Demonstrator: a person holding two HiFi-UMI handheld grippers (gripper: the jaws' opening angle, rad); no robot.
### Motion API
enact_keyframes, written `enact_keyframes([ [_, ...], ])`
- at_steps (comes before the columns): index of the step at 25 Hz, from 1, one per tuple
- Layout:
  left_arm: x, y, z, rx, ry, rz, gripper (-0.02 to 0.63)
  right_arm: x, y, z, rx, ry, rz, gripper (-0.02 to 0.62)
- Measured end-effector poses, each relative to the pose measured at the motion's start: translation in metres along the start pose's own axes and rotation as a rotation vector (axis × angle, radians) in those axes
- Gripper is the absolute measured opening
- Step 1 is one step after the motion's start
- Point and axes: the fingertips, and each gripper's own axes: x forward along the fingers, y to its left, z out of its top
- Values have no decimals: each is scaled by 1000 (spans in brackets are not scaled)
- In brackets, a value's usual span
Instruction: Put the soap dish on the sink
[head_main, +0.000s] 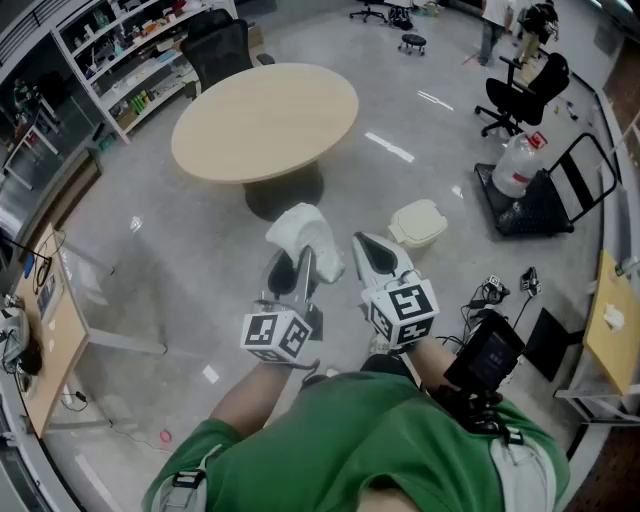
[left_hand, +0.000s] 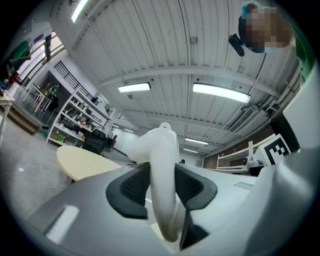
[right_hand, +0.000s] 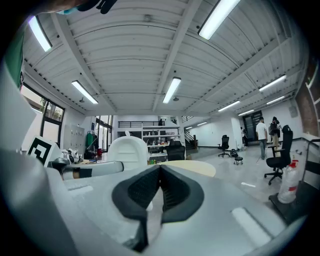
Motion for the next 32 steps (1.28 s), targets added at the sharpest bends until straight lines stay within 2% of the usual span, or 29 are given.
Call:
enact_keyframes([
  [8, 41, 11, -7, 18, 5, 34, 144, 35, -30, 3, 15, -11, 37, 2],
  [21, 138, 4, -21, 62, -1, 117, 144, 92, -122, 13, 36, -14, 131, 2],
  [26, 154, 4, -29, 74, 7, 166, 144, 107, -139, 9, 44, -5, 181, 2],
  [32, 174, 4, -31, 88, 24, 172, 144, 124, -155, 10, 64, -1, 199, 2],
])
